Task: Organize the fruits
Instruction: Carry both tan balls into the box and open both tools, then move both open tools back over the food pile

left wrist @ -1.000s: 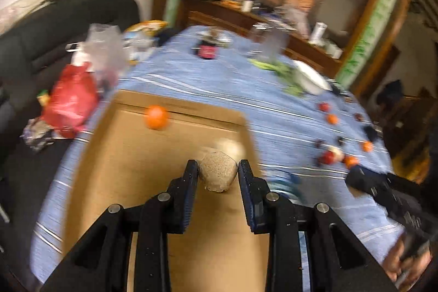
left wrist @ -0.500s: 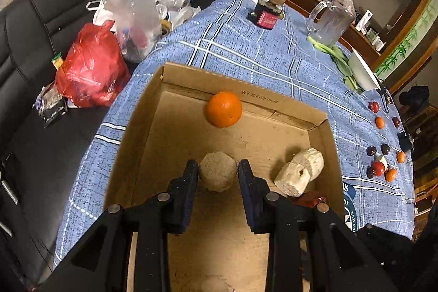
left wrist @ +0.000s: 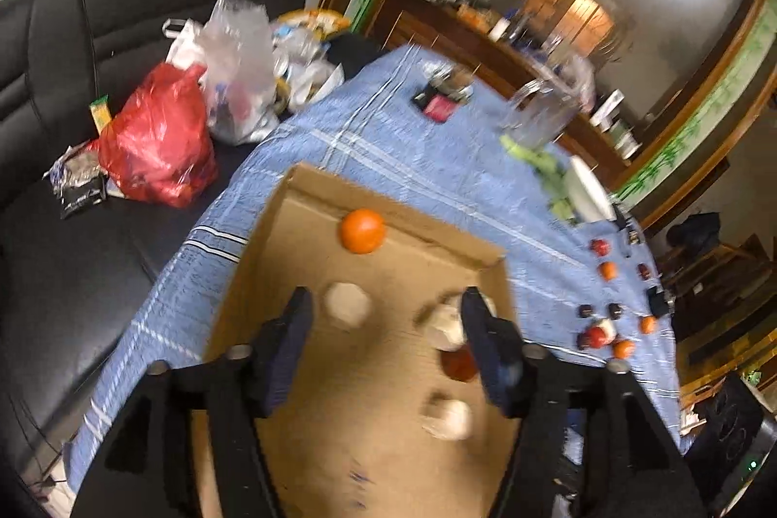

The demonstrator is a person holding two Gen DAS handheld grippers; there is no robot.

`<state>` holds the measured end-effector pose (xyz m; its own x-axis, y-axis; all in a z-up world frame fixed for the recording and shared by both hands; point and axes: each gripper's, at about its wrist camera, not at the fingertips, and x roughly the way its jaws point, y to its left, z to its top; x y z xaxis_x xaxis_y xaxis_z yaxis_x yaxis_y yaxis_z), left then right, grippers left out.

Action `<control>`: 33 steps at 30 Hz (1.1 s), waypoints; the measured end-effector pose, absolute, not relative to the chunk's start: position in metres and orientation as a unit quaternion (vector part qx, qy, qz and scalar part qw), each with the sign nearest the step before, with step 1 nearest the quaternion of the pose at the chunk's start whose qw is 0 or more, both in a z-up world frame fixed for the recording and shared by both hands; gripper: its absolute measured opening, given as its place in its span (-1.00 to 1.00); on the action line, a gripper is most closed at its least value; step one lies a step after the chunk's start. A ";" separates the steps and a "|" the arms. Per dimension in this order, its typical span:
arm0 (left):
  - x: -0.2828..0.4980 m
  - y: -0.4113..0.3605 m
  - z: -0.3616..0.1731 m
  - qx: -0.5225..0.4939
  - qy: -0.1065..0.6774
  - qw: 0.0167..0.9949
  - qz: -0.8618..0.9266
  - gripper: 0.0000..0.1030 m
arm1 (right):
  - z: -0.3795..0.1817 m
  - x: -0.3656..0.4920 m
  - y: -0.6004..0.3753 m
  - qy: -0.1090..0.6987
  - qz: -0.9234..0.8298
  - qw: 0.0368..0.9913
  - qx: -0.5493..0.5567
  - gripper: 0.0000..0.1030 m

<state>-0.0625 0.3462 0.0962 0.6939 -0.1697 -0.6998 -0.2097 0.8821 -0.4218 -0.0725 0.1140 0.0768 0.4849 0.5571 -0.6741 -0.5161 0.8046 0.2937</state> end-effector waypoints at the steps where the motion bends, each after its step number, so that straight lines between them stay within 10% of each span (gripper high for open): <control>1: -0.067 0.341 0.100 -0.243 0.386 0.890 0.009 0.46 | 0.080 -0.079 0.098 0.393 0.301 0.868 0.038 0.30; 6: -0.094 0.270 0.110 -0.244 0.372 0.894 -0.051 0.71 | 0.081 -0.095 0.020 0.395 0.243 0.879 0.116 0.30; 33: -0.147 0.033 0.134 -0.137 0.414 0.876 -0.205 0.71 | 0.080 -0.186 -0.229 0.308 0.074 0.902 0.294 0.47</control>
<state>-0.1470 0.0332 0.1343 0.5738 -0.4721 -0.6693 0.2455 0.8787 -0.4093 -0.1862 -0.2294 0.0799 0.7992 0.3147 -0.5121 0.0471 0.8166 0.5753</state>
